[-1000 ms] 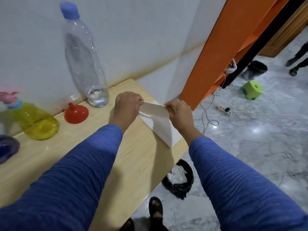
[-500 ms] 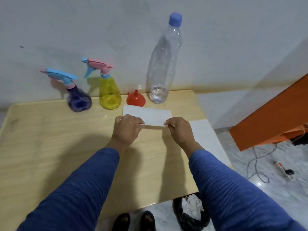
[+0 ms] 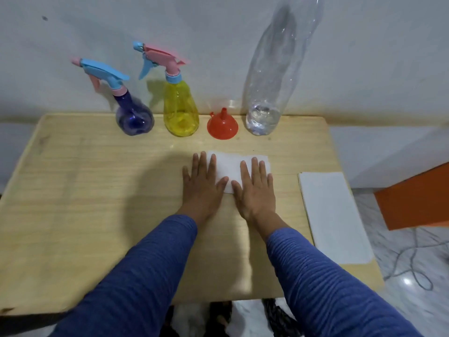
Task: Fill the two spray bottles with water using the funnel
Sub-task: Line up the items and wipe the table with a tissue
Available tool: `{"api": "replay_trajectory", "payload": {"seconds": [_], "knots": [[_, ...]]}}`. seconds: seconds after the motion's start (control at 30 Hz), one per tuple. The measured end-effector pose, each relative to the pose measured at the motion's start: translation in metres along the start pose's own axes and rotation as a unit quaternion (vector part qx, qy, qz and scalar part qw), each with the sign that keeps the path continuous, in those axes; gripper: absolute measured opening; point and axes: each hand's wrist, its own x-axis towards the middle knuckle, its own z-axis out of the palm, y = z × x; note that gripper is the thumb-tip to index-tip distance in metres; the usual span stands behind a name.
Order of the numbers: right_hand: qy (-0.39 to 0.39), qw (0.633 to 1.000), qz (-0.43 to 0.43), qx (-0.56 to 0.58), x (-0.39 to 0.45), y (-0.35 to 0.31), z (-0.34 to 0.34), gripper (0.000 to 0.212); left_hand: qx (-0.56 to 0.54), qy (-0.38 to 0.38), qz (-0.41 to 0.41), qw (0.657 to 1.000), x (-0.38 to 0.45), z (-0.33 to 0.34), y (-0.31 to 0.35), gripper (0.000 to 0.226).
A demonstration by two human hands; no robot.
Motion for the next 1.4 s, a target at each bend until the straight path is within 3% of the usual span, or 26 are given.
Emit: {"api": "replay_trajectory", "payload": {"seconds": [0.37, 0.7, 0.9, 1.17, 1.4], "knots": [[-0.007, 1.0, -0.013, -0.003, 0.04, -0.066, 0.005, 0.054, 0.041, 0.014, -0.005, 0.999, 0.025, -0.025, -0.046, 0.055], [-0.007, 0.994, -0.106, 0.023, 0.034, -0.251, 0.054, 0.053, 0.067, 0.001, -0.097, 0.993, -0.027, -0.071, -0.227, 0.062], [-0.006, 0.984, -0.169, 0.063, -0.008, -0.34, 0.085, 0.052, 0.038, 0.002, -0.14, 0.989, -0.08, -0.083, -0.313, 0.054], [-0.027, 0.983, -0.182, -0.007, -0.035, -0.314, 0.087, 0.052, 0.02, -0.005, -0.067, 0.998, -0.11, -0.073, -0.3, 0.057], [-0.023, 0.993, -0.118, -0.007, -0.054, -0.207, 0.059, 0.052, 0.041, 0.001, 0.023, 0.999, -0.103, -0.043, -0.194, 0.056]]}}
